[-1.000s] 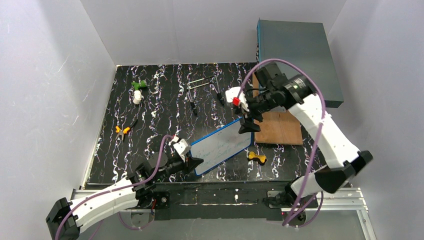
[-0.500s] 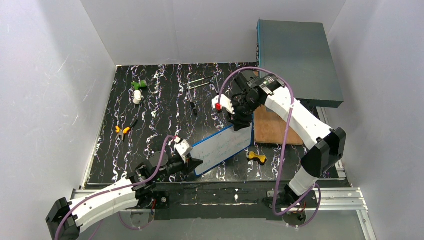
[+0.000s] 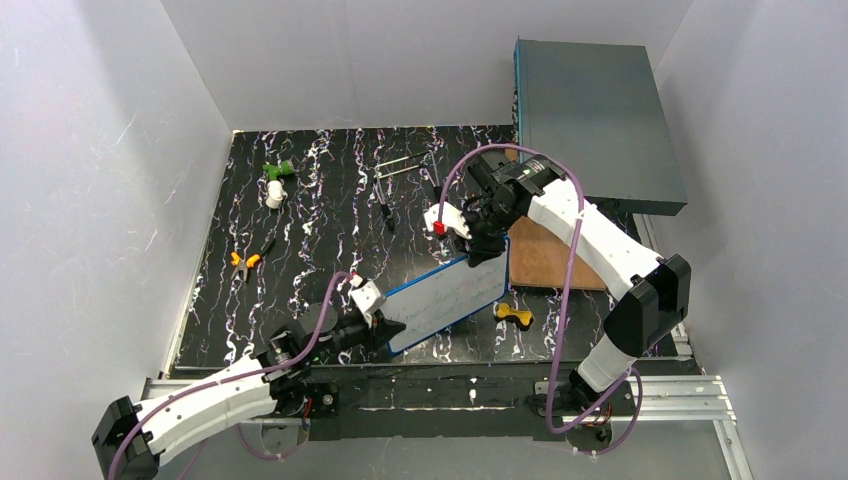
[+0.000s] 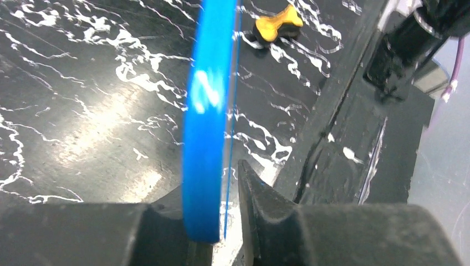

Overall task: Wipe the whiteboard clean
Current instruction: Adjust the whiteboard at the center of the board, then pick up the whiteboard eraser from the center of the board, then erase the whiteboard at the center of the board.

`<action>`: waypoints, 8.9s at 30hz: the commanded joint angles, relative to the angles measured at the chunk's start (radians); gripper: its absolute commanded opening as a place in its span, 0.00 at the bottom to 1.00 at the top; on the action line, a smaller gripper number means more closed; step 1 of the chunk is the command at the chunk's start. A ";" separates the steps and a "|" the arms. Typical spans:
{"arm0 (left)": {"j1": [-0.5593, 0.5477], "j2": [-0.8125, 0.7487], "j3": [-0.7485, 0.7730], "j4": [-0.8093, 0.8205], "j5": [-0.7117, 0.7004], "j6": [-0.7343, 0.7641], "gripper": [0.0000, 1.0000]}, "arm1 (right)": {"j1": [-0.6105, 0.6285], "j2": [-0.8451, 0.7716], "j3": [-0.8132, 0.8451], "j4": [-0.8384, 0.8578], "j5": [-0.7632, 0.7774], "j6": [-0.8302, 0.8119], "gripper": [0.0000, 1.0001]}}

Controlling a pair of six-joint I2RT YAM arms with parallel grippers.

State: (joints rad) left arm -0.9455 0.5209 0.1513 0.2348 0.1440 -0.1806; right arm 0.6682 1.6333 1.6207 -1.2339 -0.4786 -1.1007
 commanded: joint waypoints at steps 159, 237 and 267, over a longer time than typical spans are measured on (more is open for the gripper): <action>0.192 0.371 0.603 -0.572 0.152 0.075 0.00 | -0.276 -0.434 -0.988 0.591 0.011 -0.017 0.52; 0.636 0.925 0.830 -0.397 0.836 -0.077 0.00 | 0.504 0.074 -0.253 0.839 0.700 0.562 0.01; 0.644 0.956 0.837 -0.384 0.924 -0.083 0.00 | 0.584 0.081 -0.291 0.663 0.431 0.391 0.01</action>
State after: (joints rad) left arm -0.2974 1.4944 0.9539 -0.1326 0.9592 -0.2264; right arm 1.2522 1.7390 1.3052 -0.5182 0.0090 -0.7067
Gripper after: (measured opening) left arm 0.065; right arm 0.076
